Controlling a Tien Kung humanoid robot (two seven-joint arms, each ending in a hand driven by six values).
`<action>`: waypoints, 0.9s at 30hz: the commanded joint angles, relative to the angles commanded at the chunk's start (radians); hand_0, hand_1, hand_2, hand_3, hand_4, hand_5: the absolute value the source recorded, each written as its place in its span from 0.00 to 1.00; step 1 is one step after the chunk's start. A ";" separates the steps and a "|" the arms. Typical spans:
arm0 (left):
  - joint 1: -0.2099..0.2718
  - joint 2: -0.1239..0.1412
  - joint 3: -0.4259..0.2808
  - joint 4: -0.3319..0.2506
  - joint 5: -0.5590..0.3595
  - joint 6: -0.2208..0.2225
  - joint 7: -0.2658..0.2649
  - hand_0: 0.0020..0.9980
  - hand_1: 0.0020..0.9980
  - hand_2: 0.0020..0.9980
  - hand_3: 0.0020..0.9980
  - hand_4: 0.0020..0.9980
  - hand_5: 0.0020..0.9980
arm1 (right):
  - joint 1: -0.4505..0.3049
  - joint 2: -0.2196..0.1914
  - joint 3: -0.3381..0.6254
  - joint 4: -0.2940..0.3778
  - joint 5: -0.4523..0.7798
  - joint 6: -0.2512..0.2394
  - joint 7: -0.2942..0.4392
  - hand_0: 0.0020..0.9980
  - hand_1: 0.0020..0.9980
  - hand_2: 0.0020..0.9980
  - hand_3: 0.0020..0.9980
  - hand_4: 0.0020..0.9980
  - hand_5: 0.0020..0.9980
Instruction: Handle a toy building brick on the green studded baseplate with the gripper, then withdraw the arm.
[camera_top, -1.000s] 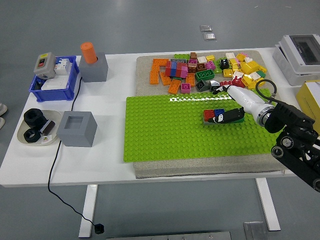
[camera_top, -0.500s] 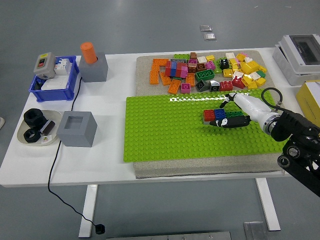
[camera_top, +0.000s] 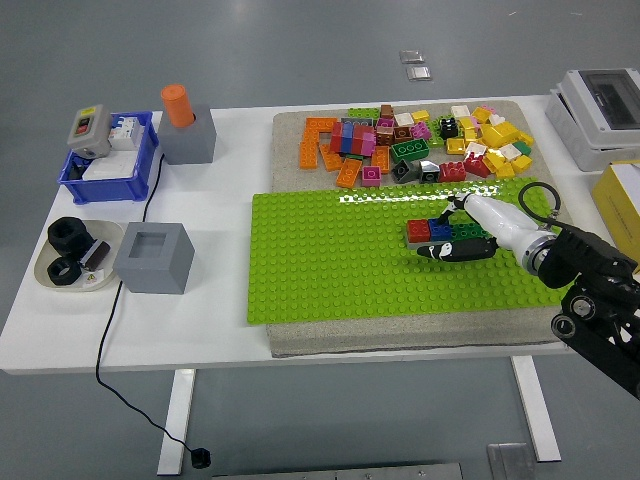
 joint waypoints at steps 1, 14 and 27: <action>0.000 0.000 0.000 0.000 0.000 0.000 0.000 0.60 0.62 0.54 0.60 0.76 0.20 | 0.000 0.001 -0.001 -0.004 0.001 0.000 0.000 0.98 0.95 0.96 0.64 0.95 0.62; 0.000 0.002 0.003 0.000 -0.001 -0.001 0.000 0.60 0.62 0.54 0.60 0.76 0.20 | 0.010 0.025 -0.003 -0.052 0.009 0.002 0.007 0.99 0.95 0.96 0.64 0.94 0.61; -0.004 0.002 0.006 0.000 -0.005 -0.001 -0.001 0.60 0.62 0.54 0.59 0.76 0.21 | 0.026 0.044 -0.005 -0.095 0.020 0.003 0.012 0.99 0.95 0.95 0.63 0.94 0.60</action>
